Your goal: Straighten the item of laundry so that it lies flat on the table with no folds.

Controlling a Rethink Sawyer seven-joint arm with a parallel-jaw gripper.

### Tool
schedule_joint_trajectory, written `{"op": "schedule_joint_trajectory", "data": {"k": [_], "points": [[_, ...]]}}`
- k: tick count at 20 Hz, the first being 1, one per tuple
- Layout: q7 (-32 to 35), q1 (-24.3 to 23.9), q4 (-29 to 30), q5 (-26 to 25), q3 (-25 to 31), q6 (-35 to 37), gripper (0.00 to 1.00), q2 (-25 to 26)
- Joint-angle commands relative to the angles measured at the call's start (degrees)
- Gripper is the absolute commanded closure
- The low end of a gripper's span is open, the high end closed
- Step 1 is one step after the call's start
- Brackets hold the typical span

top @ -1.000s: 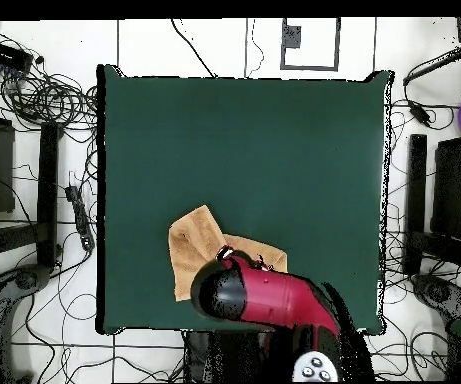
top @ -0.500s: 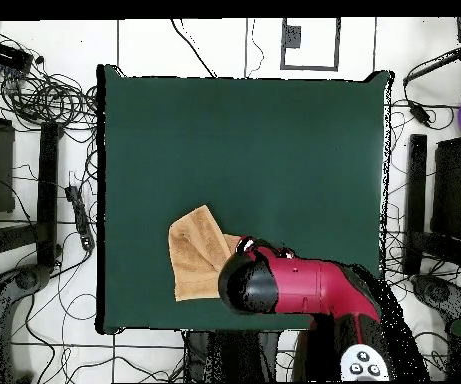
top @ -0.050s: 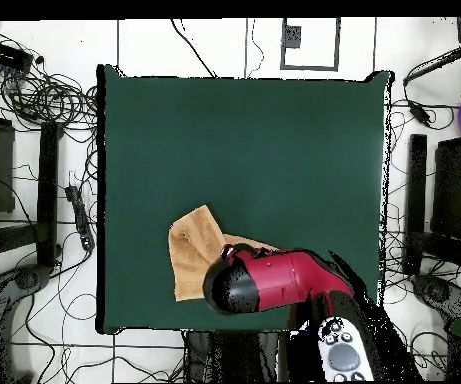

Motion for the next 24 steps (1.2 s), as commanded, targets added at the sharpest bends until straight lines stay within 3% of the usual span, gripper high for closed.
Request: {"op": "schedule_joint_trajectory", "data": {"k": [1, 5, 11, 15, 19, 24], "points": [[-8.85, -0.22, 4.58, -3.89, 11.86, -1.72, 0.0, 3.93], [-7.6, -1.09, 4.61, -4.96, 12.64, -2.0, 0.0, 5.42], [-8.98, -4.22, 0.2, -10.25, 13.34, -3.54, 0.0, 12.51], [-9.44, -6.04, 0.39, -12.09, 14.16, -2.36, 0.0, 12.58], [-7.02, -5.9, 0.04, -14.46, 13.82, -3.11, 0.0, 13.93], [-4.33, -5.28, -2.36, -16.82, 13.89, -5.78, 0.0, 20.1]]}}
